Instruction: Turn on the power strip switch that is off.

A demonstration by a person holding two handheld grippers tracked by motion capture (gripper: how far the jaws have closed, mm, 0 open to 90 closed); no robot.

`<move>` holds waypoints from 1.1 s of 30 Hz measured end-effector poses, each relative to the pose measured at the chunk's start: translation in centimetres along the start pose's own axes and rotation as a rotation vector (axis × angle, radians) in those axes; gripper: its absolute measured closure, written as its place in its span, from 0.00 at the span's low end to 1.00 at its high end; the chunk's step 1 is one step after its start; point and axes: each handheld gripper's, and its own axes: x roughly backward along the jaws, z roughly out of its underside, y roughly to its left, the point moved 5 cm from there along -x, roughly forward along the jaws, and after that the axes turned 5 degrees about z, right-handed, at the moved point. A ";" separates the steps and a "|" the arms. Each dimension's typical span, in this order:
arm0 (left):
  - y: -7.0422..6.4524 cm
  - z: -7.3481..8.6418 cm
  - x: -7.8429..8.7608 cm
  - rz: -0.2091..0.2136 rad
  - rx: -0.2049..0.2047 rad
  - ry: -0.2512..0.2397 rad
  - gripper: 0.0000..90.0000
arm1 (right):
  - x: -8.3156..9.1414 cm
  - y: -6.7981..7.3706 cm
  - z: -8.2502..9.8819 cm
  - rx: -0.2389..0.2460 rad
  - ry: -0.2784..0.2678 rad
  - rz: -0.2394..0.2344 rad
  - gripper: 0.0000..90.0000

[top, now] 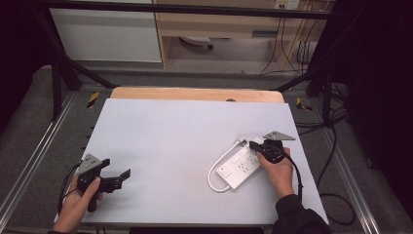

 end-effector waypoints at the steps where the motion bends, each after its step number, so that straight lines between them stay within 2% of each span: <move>1: 0.0 0.0 0.0 -0.001 0.000 0.000 0.07 | 0.0 0.0 0.0 -0.001 -0.001 -0.001 1.00; 33: -0.1 0.1 -0.1 0.001 -0.005 0.011 0.07 | -0.1 0.1 0.3 0.004 -0.015 0.005 1.00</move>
